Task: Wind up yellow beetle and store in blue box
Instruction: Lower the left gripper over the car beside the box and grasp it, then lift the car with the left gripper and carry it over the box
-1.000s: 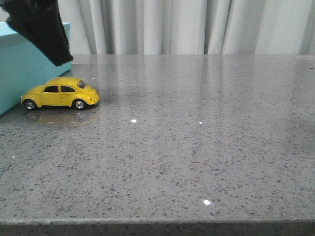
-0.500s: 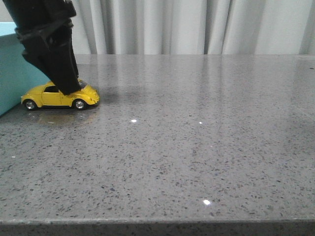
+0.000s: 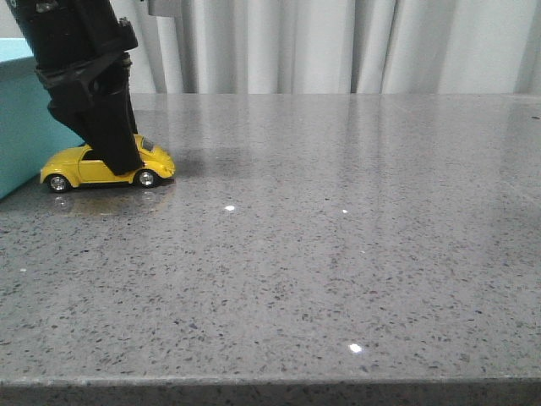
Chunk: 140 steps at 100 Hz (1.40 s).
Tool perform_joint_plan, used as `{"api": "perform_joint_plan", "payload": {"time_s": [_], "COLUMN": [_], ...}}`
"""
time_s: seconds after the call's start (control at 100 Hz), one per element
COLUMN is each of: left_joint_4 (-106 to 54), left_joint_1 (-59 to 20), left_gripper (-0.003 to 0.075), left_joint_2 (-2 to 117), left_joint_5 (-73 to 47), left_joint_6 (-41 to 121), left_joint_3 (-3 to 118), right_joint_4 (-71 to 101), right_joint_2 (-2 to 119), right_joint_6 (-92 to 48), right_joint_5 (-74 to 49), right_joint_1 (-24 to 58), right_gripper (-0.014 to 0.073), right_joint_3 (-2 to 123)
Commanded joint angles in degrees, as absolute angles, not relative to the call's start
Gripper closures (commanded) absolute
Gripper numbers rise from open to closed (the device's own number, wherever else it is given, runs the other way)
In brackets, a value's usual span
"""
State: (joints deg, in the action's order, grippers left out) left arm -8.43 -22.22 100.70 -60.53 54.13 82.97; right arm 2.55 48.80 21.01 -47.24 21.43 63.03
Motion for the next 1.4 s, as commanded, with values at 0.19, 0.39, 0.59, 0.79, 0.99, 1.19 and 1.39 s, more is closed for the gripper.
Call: {"api": "perform_joint_plan", "payload": {"time_s": [0.19, 0.39, 0.59, 0.79, 0.99, 1.19, 1.39], "left_joint_4": [-10.0, -10.9, -10.7, -10.6, -10.4, -10.4, -9.6], "left_joint_1": [-22.7, -22.7, -21.0, -15.1, -5.6, 1.2, 3.7], "left_gripper": [0.0544, 0.0546, 0.0546, 0.0545, 0.0545, 0.0546, 0.0546], "left_joint_2": [98.2, 97.3, 95.2, 92.7, 91.5, 91.5, 91.5], "left_joint_5": [-59.2, -59.7, -59.3, -59.3, -63.1, -65.5, -64.8], "left_joint_6": [54.2, 52.0, 39.2, 22.2, 12.1, 11.2, 11.2], "left_joint_3": [86.8, 94.8, 104.8, 108.8, 108.8, 108.7, 104.9], "right_joint_4": [2.7, 2.7, 2.7, 2.7, 2.7, 2.7, 2.8], "right_joint_2": [48.2, 48.2, 48.2, 48.2, 48.2, 48.2, 48.2], "right_joint_6": [20.5, 20.5, 20.5, 20.5, 20.5, 20.5, 20.5], "right_joint_5": [-42.9, -42.8, -42.8, -42.2, -41.5, -41.1, -41.1], "right_joint_1": [21.5, 21.5, 21.5, 21.5, 21.5, 21.5, 21.5], "right_gripper": [0.0127, 0.0127, 0.0127, 0.0127, 0.0127, 0.0127, 0.0127], "right_joint_3": [64.4, 64.4, 64.4, 64.4, 64.4, 64.4, 64.4]}}
